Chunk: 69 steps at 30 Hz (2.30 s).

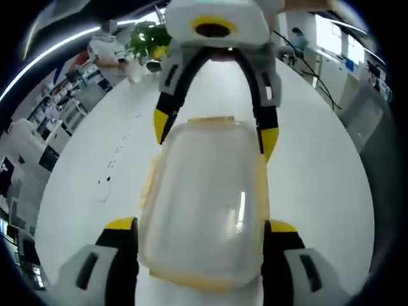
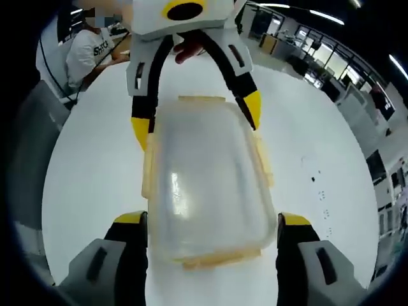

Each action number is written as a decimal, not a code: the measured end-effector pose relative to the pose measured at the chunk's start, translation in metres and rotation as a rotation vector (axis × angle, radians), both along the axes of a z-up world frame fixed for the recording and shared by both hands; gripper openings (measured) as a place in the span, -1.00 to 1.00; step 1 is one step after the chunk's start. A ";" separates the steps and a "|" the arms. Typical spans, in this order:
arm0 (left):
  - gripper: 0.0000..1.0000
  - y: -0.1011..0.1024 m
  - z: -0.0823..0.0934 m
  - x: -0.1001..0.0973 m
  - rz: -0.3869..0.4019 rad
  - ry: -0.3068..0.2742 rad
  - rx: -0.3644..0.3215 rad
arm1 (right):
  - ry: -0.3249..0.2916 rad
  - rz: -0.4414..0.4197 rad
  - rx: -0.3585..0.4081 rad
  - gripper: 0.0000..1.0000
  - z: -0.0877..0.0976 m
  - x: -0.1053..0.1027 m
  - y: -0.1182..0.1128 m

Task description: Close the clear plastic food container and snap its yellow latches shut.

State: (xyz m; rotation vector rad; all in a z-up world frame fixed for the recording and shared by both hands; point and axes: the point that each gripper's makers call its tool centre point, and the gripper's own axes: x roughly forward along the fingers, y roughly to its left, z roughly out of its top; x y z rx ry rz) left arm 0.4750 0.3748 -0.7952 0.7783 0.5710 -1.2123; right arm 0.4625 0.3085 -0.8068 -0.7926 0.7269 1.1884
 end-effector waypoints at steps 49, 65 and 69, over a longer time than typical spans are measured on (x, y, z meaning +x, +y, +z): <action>0.91 0.026 0.004 -0.027 0.428 0.112 -0.500 | -0.006 -0.554 0.523 0.96 0.013 -0.022 -0.007; 0.88 0.043 0.010 -0.053 0.540 0.155 -0.585 | -0.038 -0.657 0.555 0.90 0.027 -0.059 -0.032; 0.86 0.049 0.011 -0.061 0.571 0.166 -0.608 | -0.042 -0.673 0.560 0.85 0.030 -0.068 -0.035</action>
